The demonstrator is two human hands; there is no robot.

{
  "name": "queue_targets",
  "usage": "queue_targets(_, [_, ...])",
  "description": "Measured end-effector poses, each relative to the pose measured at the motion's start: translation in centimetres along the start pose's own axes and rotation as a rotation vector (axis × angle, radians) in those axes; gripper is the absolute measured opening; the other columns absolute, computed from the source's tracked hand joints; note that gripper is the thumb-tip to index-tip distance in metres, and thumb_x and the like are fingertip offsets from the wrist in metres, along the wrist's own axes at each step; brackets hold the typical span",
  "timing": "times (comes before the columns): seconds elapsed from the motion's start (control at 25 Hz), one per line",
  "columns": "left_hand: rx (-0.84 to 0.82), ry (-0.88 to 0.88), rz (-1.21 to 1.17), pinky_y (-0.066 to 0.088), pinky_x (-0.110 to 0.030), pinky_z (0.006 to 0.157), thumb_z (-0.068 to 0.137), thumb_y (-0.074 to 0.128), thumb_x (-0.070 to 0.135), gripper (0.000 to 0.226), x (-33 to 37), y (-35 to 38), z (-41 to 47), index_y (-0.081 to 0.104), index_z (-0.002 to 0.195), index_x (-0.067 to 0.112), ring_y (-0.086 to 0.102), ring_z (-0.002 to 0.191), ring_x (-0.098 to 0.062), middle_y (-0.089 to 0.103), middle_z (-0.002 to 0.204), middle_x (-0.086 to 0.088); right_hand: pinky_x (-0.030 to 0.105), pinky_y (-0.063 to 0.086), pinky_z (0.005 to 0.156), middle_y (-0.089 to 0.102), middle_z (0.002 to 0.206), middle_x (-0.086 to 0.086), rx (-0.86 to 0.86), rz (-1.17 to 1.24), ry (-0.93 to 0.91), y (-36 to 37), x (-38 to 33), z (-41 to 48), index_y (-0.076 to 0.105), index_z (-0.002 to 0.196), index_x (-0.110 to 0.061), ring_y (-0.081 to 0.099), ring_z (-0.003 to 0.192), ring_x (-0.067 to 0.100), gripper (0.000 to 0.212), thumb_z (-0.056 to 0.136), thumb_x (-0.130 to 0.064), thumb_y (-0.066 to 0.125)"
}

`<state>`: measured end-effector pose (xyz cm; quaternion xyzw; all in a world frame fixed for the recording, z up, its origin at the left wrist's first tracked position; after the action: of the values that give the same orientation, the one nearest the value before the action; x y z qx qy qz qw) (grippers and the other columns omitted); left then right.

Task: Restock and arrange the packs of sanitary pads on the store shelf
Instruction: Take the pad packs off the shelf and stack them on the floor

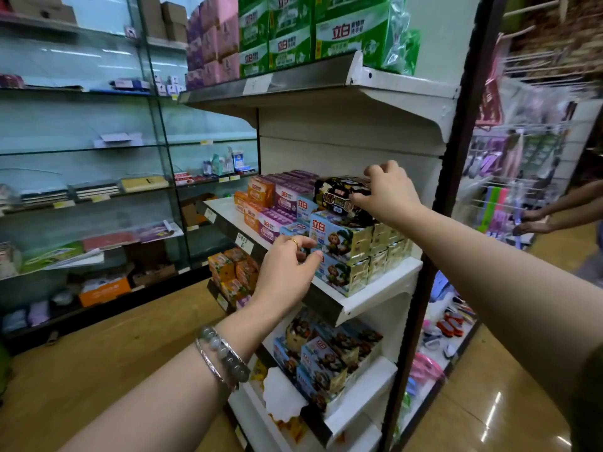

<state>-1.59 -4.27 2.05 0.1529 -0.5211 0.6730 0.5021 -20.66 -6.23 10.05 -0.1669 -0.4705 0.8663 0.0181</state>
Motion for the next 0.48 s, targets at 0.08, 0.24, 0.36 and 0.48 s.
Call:
queue_targets(0.08, [0.011,-0.013,-0.011,0.042,-0.023,0.081,0.091,0.054,0.031,0.024,0.0,0.3,-0.1,0.061,0.11,0.018,0.054,0.096,-0.009,0.051,0.113,0.002,0.044,0.034,0.103,0.035,0.138,0.02,-0.059,-0.068,0.063,0.4,1.0,0.7,0.037,0.136,-0.009,0.036,0.126,0.037,0.069,0.085,-0.05,0.059])
queue_targets(0.24, [0.03,-0.018,0.002,0.037,-0.018,0.078,0.091,0.055,0.029,0.023,-0.1,0.4,-0.5,0.062,0.109,0.018,0.052,0.092,-0.004,0.049,0.11,0.006,0.049,0.033,0.103,0.032,0.139,0.021,-0.191,-0.106,0.164,2.3,2.2,1.4,0.034,0.136,-0.01,0.036,0.126,0.041,0.08,0.08,-0.062,0.058])
queue_targets(0.36, [0.051,-0.015,-0.019,0.043,-0.023,0.077,0.091,0.055,0.028,0.021,-0.2,-0.1,-0.6,0.063,0.107,0.018,0.051,0.085,0.0,0.049,0.106,0.007,0.05,0.031,0.105,0.032,0.138,0.023,-0.213,-0.112,0.196,3.3,2.7,1.2,0.035,0.136,-0.012,0.035,0.126,0.042,0.076,0.082,-0.061,0.055])
queue_targets(0.48, [0.051,-0.024,-0.031,0.048,-0.024,0.076,0.09,0.055,0.029,0.019,-0.3,-0.3,-1.1,0.062,0.105,0.02,0.049,0.083,0.006,0.049,0.105,0.007,0.051,0.03,0.106,0.03,0.137,0.025,-0.222,-0.029,0.25,3.9,3.3,0.9,0.03,0.14,-0.02,0.036,0.124,0.045,0.078,0.08,-0.06,0.059])
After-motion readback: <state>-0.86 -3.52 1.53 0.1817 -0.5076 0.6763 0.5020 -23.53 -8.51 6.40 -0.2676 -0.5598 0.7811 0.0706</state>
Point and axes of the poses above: each hand's wrist, its own z-axis towards the middle knuckle, its own y-axis out of the palm, x = y × z, the point moved 5 cm from there along z, towards the middle knuckle
